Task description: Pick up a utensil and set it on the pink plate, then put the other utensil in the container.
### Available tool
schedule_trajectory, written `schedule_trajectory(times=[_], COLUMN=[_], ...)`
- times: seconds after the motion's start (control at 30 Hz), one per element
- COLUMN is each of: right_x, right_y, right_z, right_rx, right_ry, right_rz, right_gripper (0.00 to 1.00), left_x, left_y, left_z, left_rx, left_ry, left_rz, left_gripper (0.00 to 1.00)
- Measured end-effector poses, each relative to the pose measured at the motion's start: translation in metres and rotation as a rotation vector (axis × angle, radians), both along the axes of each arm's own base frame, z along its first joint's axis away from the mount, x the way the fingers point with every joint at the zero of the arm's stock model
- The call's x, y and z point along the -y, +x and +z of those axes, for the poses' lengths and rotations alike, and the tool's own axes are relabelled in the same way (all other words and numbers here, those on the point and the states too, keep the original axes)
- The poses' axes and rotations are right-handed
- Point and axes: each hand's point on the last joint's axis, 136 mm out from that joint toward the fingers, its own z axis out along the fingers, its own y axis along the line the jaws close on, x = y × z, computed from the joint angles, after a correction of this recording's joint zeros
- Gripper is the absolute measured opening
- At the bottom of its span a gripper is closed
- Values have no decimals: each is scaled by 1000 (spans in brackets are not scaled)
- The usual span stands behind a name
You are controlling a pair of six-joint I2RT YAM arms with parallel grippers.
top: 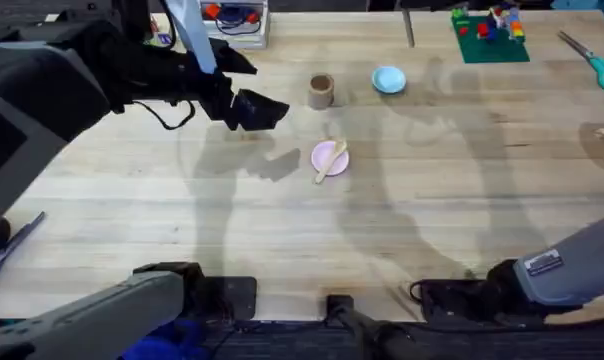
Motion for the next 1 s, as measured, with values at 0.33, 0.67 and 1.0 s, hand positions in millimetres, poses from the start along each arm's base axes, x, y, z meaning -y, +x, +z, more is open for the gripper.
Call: schedule_trajectory(times=[0.33,0.67,1.0], right_x=[-18,-28,-35], right_y=[-9,-19,-21], right_z=[24,43,50], right_rx=[158,253,263], right_ry=[114,215,303], right_rz=[171,270,312], right_gripper=[31,31,31], left_x=[0,0,0], left_y=[0,0,0], left_z=[0,0,0], left_rx=[0,0,0], left_ry=[0,0,0], left_rz=[0,0,0], left_gripper=[993,993,993])
